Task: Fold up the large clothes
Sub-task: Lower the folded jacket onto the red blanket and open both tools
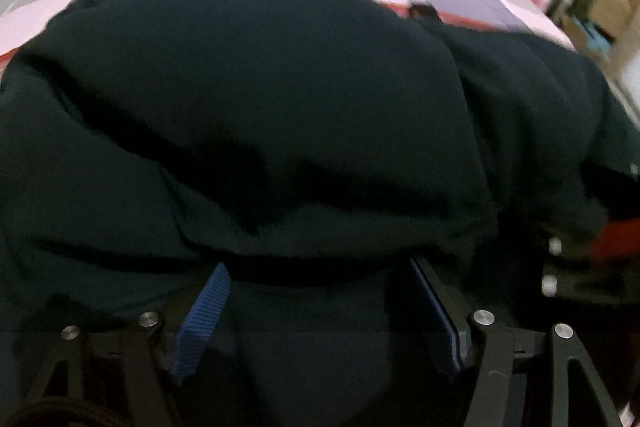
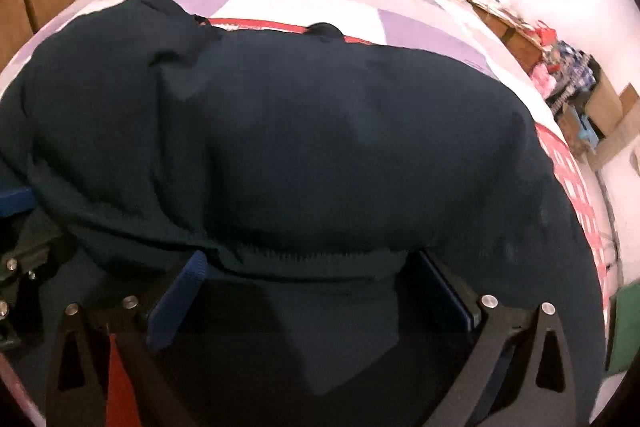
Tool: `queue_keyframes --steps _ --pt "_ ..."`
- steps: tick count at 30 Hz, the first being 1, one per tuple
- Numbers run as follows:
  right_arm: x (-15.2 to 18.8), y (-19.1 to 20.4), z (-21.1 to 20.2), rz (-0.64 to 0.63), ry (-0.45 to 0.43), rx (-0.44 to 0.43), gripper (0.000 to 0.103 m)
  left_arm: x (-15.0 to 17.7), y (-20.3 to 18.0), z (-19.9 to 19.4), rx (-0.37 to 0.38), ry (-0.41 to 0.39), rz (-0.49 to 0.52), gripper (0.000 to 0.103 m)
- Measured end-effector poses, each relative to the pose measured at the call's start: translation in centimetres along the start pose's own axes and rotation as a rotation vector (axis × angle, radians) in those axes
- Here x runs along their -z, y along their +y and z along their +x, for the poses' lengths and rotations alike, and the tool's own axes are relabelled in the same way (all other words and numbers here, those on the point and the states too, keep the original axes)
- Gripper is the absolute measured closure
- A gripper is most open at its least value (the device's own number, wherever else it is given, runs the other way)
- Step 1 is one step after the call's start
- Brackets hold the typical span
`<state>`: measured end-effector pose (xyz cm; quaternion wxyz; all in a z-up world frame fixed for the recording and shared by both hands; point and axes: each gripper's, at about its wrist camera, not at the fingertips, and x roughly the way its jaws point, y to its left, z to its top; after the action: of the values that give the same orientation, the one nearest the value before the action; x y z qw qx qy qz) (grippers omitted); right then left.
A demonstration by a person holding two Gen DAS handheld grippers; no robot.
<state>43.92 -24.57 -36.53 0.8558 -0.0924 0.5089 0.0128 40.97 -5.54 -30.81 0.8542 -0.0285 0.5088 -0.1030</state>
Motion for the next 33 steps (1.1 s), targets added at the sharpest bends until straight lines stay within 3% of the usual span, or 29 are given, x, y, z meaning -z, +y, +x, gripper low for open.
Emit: queue_keyframes --steps 4,7,10,14,16,20,22,26,33 --pt "-2.4 -0.7 0.2 -0.03 -0.017 -0.029 0.0 -2.5 0.4 -0.2 -0.01 -0.061 -0.031 0.028" --pt "-4.3 -1.4 -0.1 -0.041 -0.076 -0.025 0.0 -4.2 0.7 0.9 -0.032 -0.056 -0.006 0.028" --pt "-5.9 -2.1 1.7 -0.052 -0.049 -0.043 0.0 -5.5 1.8 1.7 -0.047 -0.055 0.01 0.027" --pt "-6.8 -5.1 2.0 -0.039 -0.093 0.025 0.0 -6.9 4.7 2.2 -0.158 -0.082 0.004 0.027" --pt "-6.8 -8.2 2.6 0.046 -0.078 0.039 0.0 -7.4 6.7 2.6 -0.19 -0.083 -0.01 0.025" --pt "-6.3 -14.9 4.5 0.24 -0.027 0.08 0.0 -8.1 11.6 3.4 -0.309 -0.069 -0.104 0.001" --pt "-5.6 -17.4 5.5 0.293 0.007 0.114 0.0 -7.8 14.0 4.0 -0.316 -0.044 -0.169 0.0" --pt "-3.8 -20.9 7.6 0.419 0.07 0.067 0.0 -7.5 17.7 6.0 -0.307 0.043 -0.27 0.0" --pt "-3.1 -22.1 10.0 0.469 0.175 -0.04 0.0 -8.0 18.8 6.1 -0.375 0.115 -0.215 0.0"
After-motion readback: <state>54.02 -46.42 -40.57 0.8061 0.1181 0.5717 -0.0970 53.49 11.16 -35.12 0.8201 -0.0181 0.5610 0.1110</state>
